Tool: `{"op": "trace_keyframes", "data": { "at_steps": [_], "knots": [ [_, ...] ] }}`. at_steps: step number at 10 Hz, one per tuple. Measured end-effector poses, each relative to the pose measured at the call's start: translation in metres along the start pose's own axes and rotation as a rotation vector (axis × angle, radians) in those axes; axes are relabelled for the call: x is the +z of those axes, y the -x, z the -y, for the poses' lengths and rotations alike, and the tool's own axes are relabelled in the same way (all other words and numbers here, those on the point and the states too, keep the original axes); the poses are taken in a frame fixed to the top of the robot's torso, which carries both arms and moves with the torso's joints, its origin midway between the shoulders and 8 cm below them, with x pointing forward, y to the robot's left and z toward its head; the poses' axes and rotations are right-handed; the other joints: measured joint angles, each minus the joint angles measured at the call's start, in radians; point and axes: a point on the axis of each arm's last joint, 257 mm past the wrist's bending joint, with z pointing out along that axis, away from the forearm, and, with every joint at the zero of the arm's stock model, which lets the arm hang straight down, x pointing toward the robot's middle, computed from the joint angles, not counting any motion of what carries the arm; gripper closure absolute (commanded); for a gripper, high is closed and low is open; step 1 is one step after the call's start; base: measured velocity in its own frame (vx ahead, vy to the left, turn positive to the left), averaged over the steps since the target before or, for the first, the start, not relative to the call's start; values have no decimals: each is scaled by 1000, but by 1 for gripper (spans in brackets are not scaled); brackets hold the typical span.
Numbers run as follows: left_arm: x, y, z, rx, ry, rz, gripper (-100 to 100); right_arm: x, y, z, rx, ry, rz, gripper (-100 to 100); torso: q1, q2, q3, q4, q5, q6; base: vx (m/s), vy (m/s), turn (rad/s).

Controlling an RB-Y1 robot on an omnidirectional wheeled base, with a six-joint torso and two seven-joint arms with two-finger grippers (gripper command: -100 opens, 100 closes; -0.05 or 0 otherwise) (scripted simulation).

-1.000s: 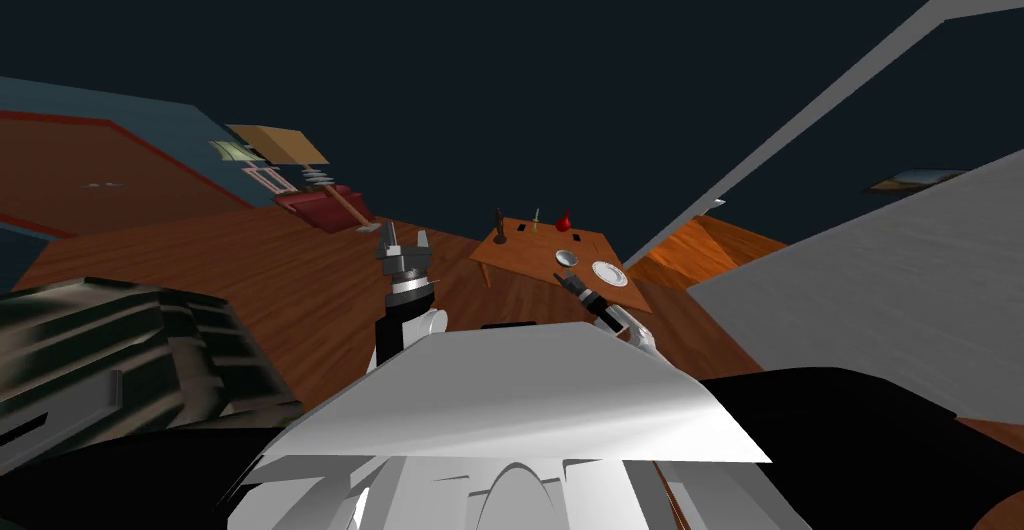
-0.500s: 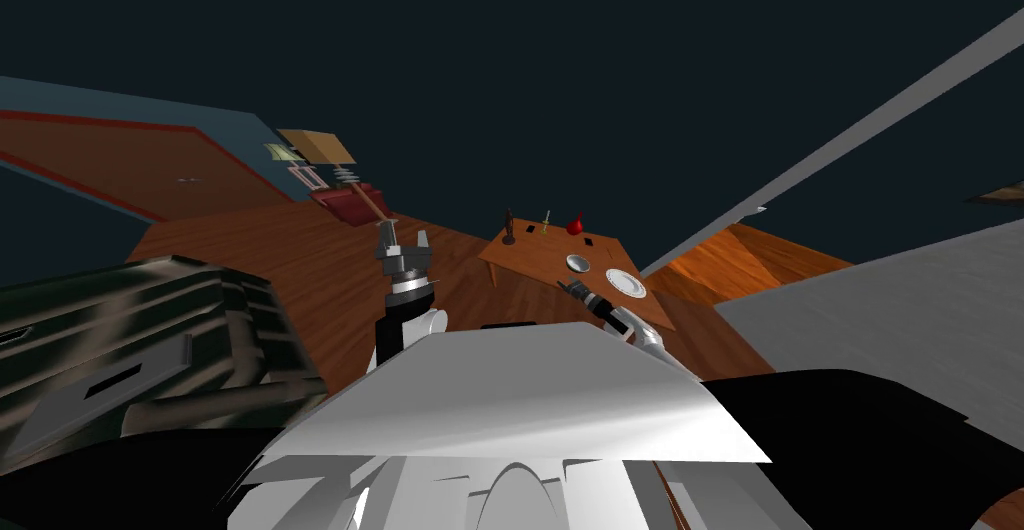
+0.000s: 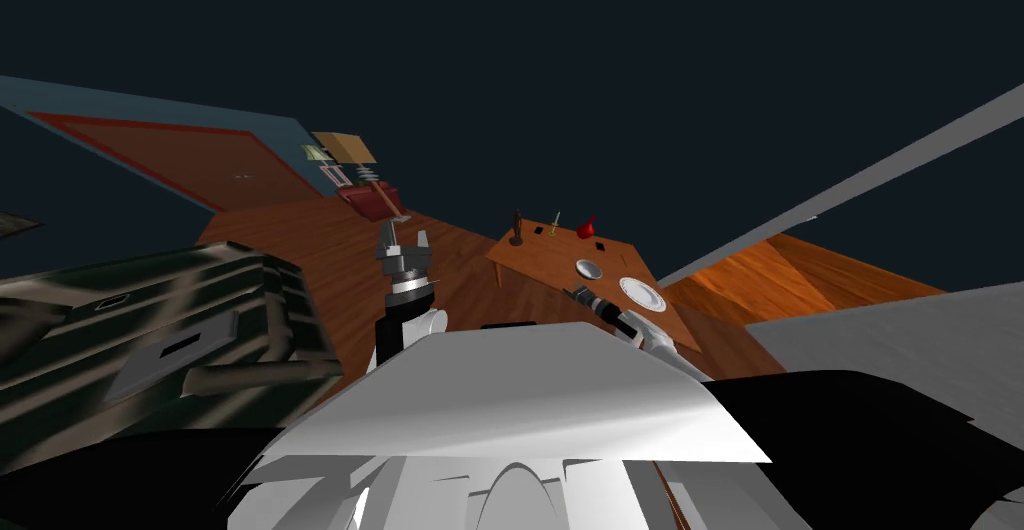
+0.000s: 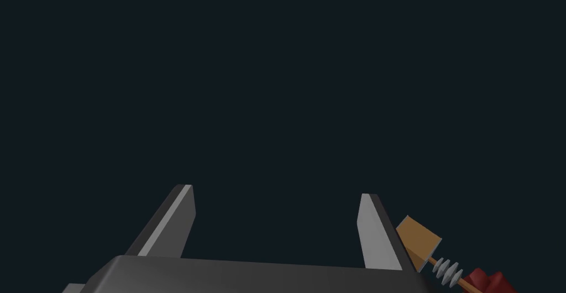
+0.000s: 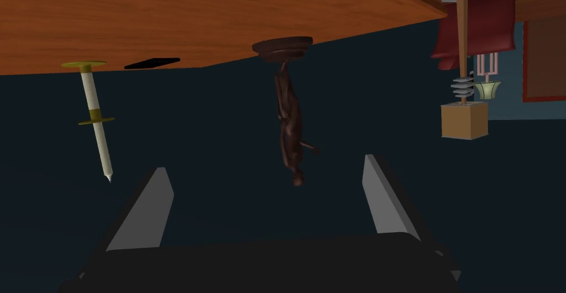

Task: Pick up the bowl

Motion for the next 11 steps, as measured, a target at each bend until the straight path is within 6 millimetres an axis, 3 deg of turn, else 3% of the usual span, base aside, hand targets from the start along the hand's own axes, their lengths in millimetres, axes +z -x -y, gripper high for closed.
{"op": "trace_keyframes", "data": {
  "at_steps": [5,11],
  "knots": [
    [0,0,0,0,0,0,0,-30,-53,39,-84,-37,-153,-100,0,0,0,0,0,0,44,34,162],
    [0,0,0,0,0,0,0,-73,-94,80,-161,-78,-313,-100,-1,2,1,0,0,0,26,18,91]
  ]
}}
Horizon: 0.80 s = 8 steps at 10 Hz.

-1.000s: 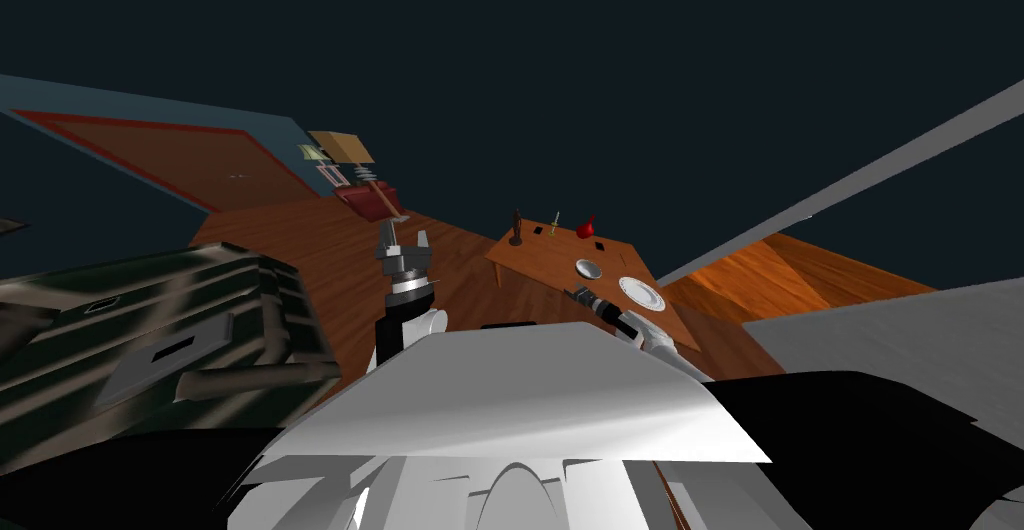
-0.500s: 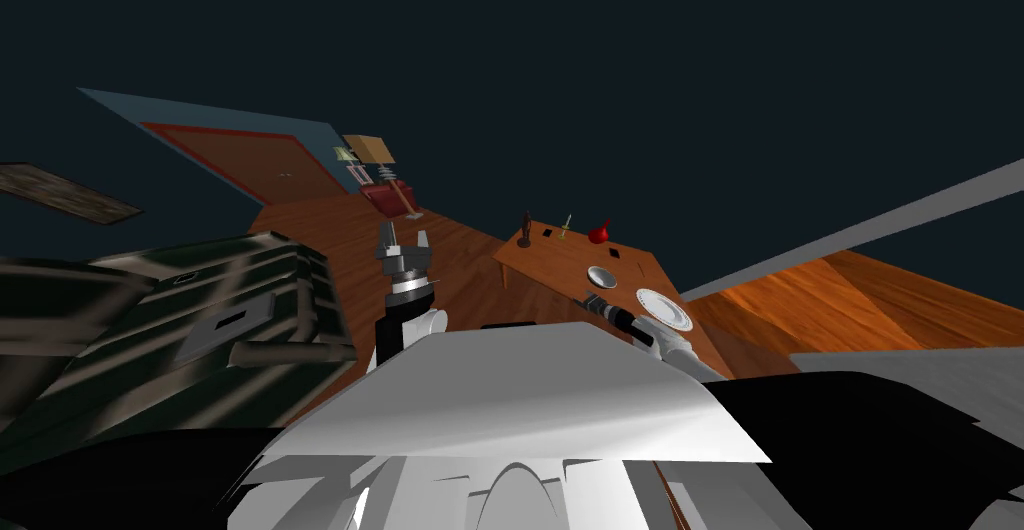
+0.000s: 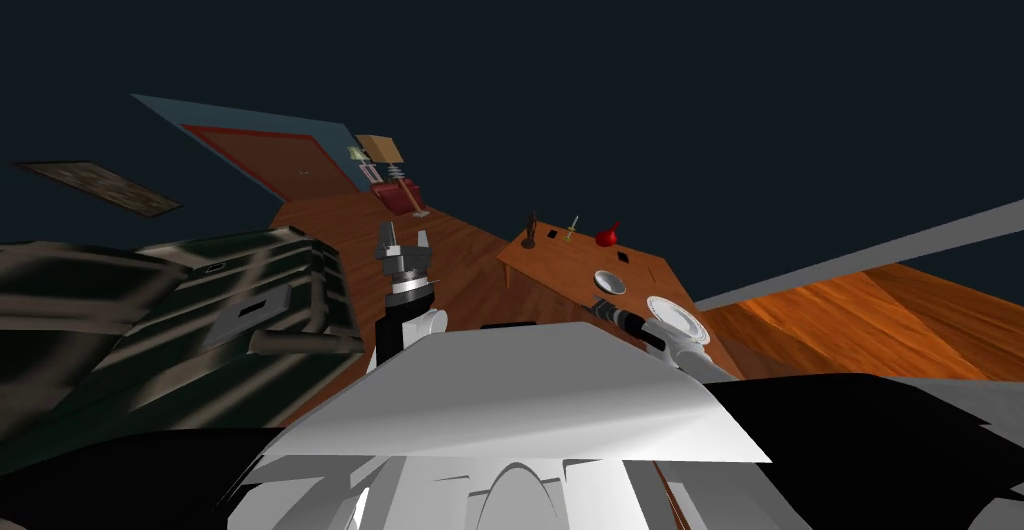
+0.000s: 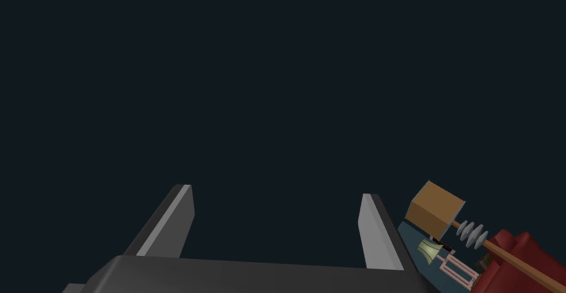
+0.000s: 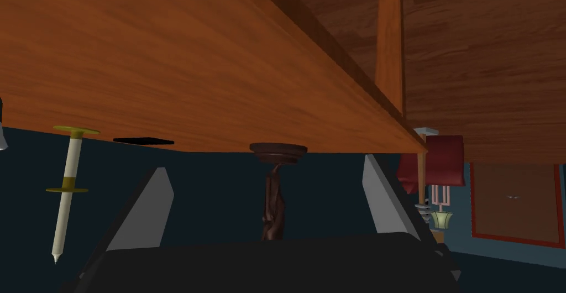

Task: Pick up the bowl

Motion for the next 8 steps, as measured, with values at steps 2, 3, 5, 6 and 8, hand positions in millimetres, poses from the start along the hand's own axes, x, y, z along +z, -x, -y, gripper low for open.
{"op": "trace_keyframes", "data": {
  "at_steps": [2,3,5,6,8],
  "knots": [
    [0,0,0,0,0,0,0,-13,-25,14,-29,-15,-64,-100,0,-1,-1,0,0,0,45,18,132],
    [0,0,0,0,0,0,0,-23,-38,22,-51,-22,-109,-100,0,-2,-1,0,0,-1,48,11,113],
    [0,0,0,0,0,0,0,-31,-50,30,-61,-36,-144,-100,0,-1,0,0,0,0,7,3,-13],
    [0,0,0,0,0,0,0,-31,-53,31,-62,-37,-149,-100,0,1,0,0,0,0,23,12,179],
    [0,0,0,0,0,0,0,-47,-67,44,-87,-48,-204,-100,0,-1,0,0,0,0,29,1,37]
  ]
}}
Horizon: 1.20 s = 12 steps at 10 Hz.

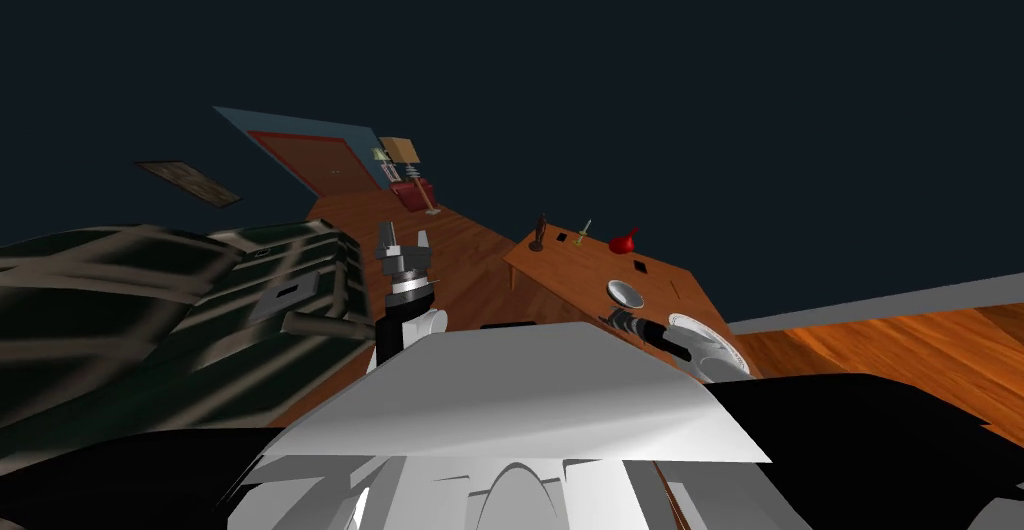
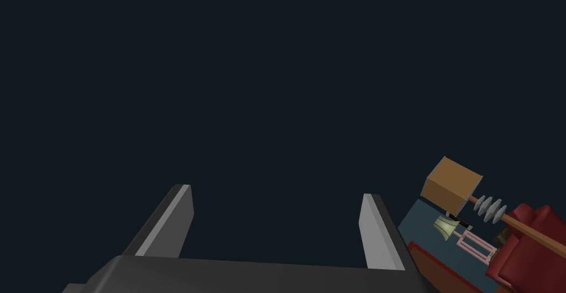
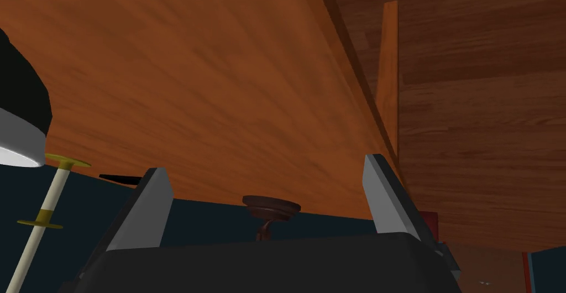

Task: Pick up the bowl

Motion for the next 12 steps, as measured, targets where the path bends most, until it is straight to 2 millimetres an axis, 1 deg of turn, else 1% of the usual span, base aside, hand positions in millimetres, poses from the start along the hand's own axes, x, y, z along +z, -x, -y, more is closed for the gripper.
{"op": "trace_keyframes", "data": {
  "at_steps": [1,4,5,6,7,8,9,10,11,12],
  "knots": [
    [0,0,0,0,0,0,0,-1,-7,2,0,-5,-11,-100,0,0,0,0,0,0,43,2,134],
    [0,0,0,0,0,0,0,-26,-45,23,-36,-26,-111,-100,-1,-2,-1,0,0,-1,52,-11,108],
    [0,0,0,0,0,0,0,-30,-52,29,-42,-33,-136,-100,-1,-2,-1,0,0,0,54,-7,153],
    [0,0,0,0,0,0,0,-45,-67,37,-55,-40,-177,-100,-1,-2,-1,0,0,0,46,-9,62],
    [0,0,0,0,0,0,0,-47,-72,42,-57,-48,-194,-100,-1,-1,-1,0,0,0,55,-19,126],
    [0,0,0,0,0,0,0,-55,-84,49,-69,-53,-231,-100,-1,-2,-1,0,0,-1,107,-50,171],
    [0,0,0,0,0,0,0,-67,-104,54,-74,-64,-282,-100,-3,-4,-2,-1,-1,-1,81,-40,63],
    [0,0,0,0,0,0,0,-77,-111,61,-87,-66,-306,-100,-3,-4,-2,-1,-1,0,25,-15,-6],
    [0,0,0,0,0,0,0,-81,-113,63,-86,-67,-316,-100,-1,-1,-1,0,-1,0,91,-48,206],
    [0,0,0,0,0,0,0,-90,-125,59,-98,-60,-356,-100,-3,-3,-2,0,-1,-1,88,-70,113]
  ]
}}
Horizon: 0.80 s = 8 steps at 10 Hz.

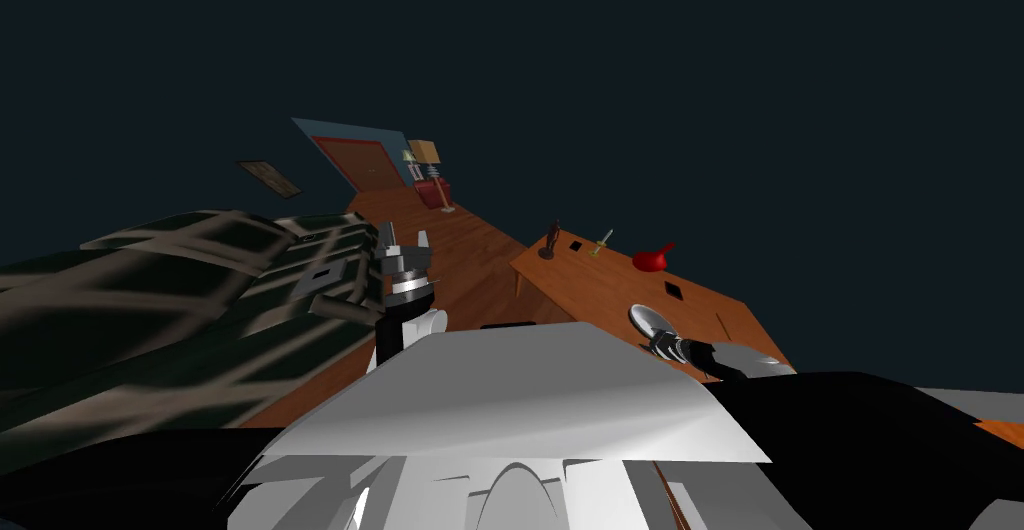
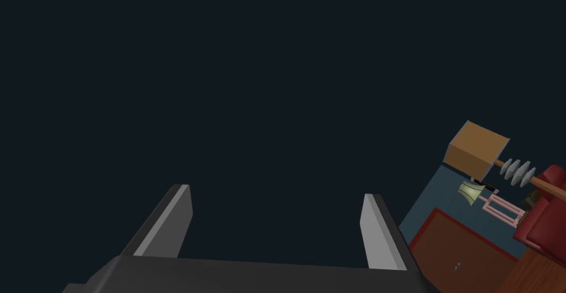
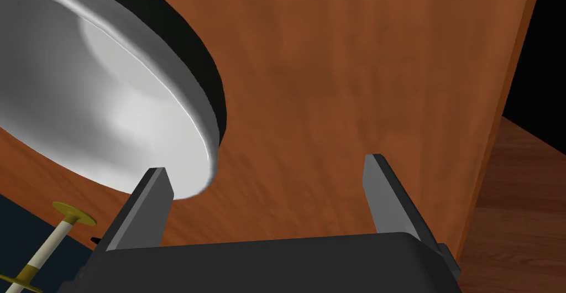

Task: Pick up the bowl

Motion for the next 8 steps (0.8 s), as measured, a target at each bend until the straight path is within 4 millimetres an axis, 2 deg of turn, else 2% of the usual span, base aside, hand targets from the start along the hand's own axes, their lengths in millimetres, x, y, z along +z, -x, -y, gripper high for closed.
{"op": "trace_keyframes", "data": {
  "at_steps": [2,6,8],
  "knots": [
    [0,0,0,0,0,0,0,1,4,4,-18,4,5,-100,0,2,1,0,0,1,17,-20,-11],
    [0,0,0,0,0,0,0,-6,-13,7,-9,-4,-28,-100,4,6,3,1,0,1,-7,5,-2],
    [0,0,0,0,0,0,0,-9,-24,7,-6,-5,-54,-100,2,4,2,1,0,1,38,-27,63]
  ]
}}
